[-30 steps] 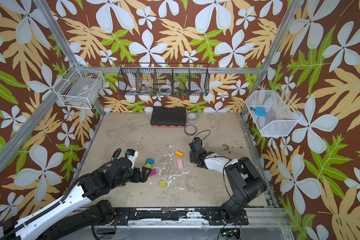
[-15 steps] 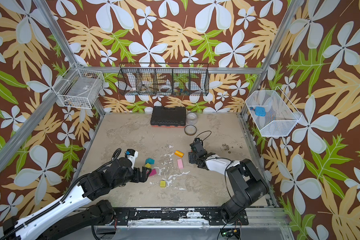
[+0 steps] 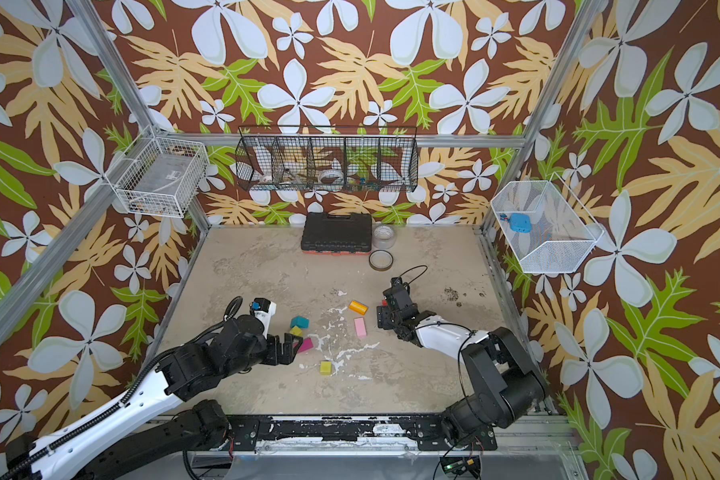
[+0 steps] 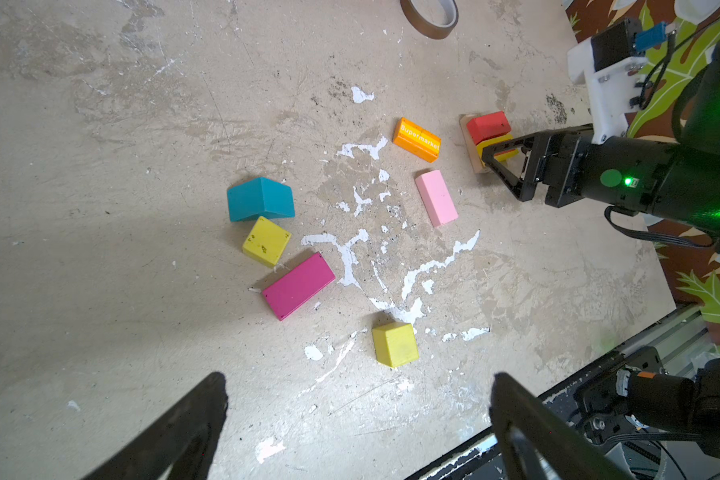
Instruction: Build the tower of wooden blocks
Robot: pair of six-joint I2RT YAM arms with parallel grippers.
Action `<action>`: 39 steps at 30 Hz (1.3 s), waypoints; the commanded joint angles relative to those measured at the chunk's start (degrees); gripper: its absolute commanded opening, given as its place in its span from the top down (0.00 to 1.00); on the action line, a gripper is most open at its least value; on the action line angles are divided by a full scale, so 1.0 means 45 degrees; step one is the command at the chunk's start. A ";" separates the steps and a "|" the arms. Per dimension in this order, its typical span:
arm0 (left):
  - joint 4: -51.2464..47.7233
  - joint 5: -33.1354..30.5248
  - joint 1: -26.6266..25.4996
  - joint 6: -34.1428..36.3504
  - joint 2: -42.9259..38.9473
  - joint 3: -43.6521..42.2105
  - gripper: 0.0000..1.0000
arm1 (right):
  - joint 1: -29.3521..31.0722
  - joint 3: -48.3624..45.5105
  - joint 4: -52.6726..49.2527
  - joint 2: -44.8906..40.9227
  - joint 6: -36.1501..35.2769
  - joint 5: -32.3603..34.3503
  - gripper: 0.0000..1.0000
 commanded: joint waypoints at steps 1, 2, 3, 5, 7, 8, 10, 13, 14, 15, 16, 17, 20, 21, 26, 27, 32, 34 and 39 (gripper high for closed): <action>0.0161 0.0011 0.0016 0.0017 -0.0018 -0.0007 0.00 | 0.0020 0.0117 0.0079 0.0099 0.0072 0.0003 0.17; 0.0169 0.0011 0.0016 0.0017 -0.0018 -0.0007 0.00 | 0.0011 0.0141 0.0053 0.0159 0.0071 0.0000 0.18; 0.0160 0.0016 0.0017 0.0017 -0.0033 -0.0007 0.00 | 0.0010 0.0184 0.0033 0.0218 0.0055 -0.0037 0.18; 0.0171 0.0012 0.0014 0.0015 -0.0043 -0.0008 0.00 | 0.0020 0.0244 0.0032 0.0298 0.0053 -0.0068 0.19; 0.0165 0.0011 0.0001 0.0017 -0.0057 -0.0012 0.00 | 0.0010 0.0278 -0.0009 0.0360 0.0041 -0.0117 0.21; 0.0163 0.0012 0.0016 0.0017 -0.0057 -0.0017 0.00 | 0.0010 0.0296 -0.0018 0.0387 0.0038 -0.0117 0.22; 0.0165 0.0009 0.0000 0.0017 -0.0056 -0.0017 0.00 | 0.0014 0.0336 -0.0034 0.0436 0.0022 -0.0127 0.26; 0.0173 0.0011 0.0003 0.0007 -0.0062 -0.0027 0.00 | 0.0020 0.0347 -0.0046 0.0466 0.0014 -0.0156 0.27; 0.0173 0.0011 0.0007 0.0017 -0.0059 -0.0017 0.00 | 0.0020 0.0341 -0.0046 0.0456 0.0014 -0.0146 0.27; 0.0175 0.0011 0.0013 0.0015 -0.0057 -0.0027 0.00 | 0.0011 0.0338 -0.0046 0.0456 0.0014 -0.0174 0.28; 0.0180 0.0011 0.0009 0.0017 -0.0052 -0.0027 0.00 | 0.0013 0.0337 -0.0046 0.0456 0.0014 -0.0176 0.28; 0.0184 0.0011 0.0016 0.0017 -0.0056 -0.0027 0.00 | 0.0011 0.0337 -0.0046 0.0456 0.0014 -0.0178 0.29; 0.0189 0.0011 0.0018 0.0017 -0.0057 -0.0027 0.00 | 0.0025 0.0338 -0.0056 0.0436 0.0014 -0.0137 0.30; 0.0185 0.0011 0.0014 0.0017 -0.0055 -0.0027 0.00 | 0.0011 0.0337 -0.0046 0.0446 0.0014 -0.0138 0.30; 0.0180 0.0013 0.0012 0.0018 -0.0058 -0.0027 0.00 | 0.0011 0.0357 -0.0085 0.0437 0.0072 0.0069 0.29; 0.0180 0.0018 0.0019 0.0017 -0.0052 -0.0027 0.00 | 0.0012 0.0356 -0.0085 0.0408 0.0092 0.0178 0.26; 0.0180 0.0012 0.0018 0.0017 -0.0057 -0.0027 0.00 | -0.0003 0.0397 0.0076 0.0223 -0.0095 0.0502 0.16; 0.0191 0.0021 0.0017 0.0017 -0.0057 -0.0027 0.00 | -0.0043 0.0362 0.0221 0.0111 -0.0207 0.0528 0.13; 0.0180 0.0029 0.0019 0.0017 -0.0019 -0.0027 0.00 | -0.0175 0.0345 0.0643 0.0027 -0.0561 0.0194 0.08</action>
